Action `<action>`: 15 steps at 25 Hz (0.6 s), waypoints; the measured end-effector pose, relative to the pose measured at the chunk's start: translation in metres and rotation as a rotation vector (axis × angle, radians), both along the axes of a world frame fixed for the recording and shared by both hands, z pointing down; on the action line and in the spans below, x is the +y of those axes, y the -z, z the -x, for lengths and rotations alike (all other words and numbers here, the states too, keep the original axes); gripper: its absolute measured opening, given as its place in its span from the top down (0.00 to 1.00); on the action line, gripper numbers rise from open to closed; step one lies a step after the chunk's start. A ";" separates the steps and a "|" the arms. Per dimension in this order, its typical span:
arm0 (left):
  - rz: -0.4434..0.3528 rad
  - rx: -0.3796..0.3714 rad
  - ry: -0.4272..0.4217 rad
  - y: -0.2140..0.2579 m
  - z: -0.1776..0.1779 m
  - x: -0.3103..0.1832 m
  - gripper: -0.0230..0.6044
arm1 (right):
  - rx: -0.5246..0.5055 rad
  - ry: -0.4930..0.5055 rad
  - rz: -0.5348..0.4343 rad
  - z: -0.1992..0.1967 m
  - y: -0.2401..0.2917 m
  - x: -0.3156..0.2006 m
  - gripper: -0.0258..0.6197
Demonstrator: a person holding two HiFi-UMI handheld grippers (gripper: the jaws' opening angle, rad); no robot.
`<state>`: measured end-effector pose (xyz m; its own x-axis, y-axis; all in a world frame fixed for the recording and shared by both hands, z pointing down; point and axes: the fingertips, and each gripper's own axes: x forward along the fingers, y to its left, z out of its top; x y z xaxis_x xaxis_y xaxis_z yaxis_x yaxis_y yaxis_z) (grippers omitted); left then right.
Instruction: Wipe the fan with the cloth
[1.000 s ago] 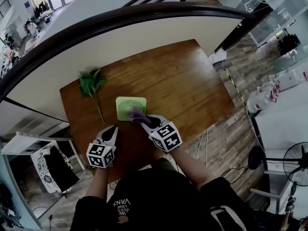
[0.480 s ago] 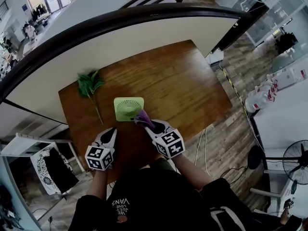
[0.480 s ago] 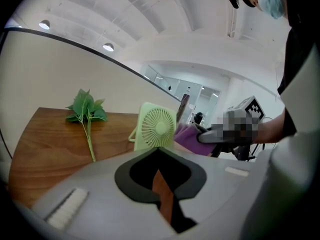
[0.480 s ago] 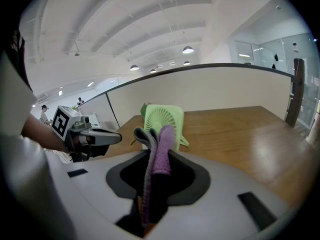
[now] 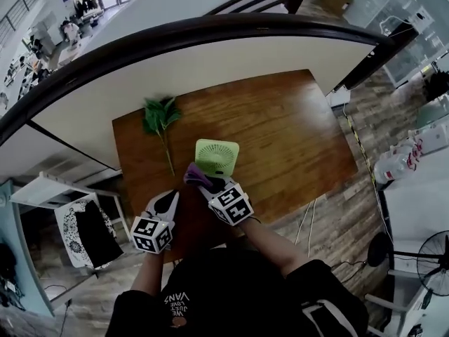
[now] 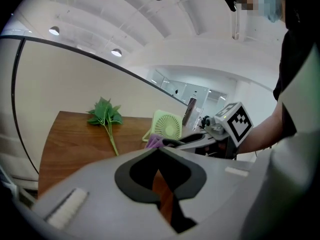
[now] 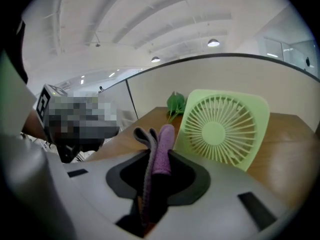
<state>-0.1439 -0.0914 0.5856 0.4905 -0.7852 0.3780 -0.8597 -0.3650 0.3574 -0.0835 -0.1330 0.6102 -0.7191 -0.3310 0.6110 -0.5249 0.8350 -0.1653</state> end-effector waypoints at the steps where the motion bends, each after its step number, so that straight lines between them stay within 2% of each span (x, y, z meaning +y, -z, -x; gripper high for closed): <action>1: 0.002 -0.001 0.007 0.000 0.003 0.003 0.94 | 0.015 0.000 0.000 0.001 -0.005 -0.001 0.80; 7: 0.006 -0.004 0.011 -0.001 0.010 0.006 0.94 | 0.063 -0.047 0.008 -0.016 -0.022 -0.009 0.80; 15: 0.000 -0.005 -0.048 -0.001 -0.009 -0.010 0.94 | 0.085 -0.132 0.028 -0.059 -0.028 -0.007 0.80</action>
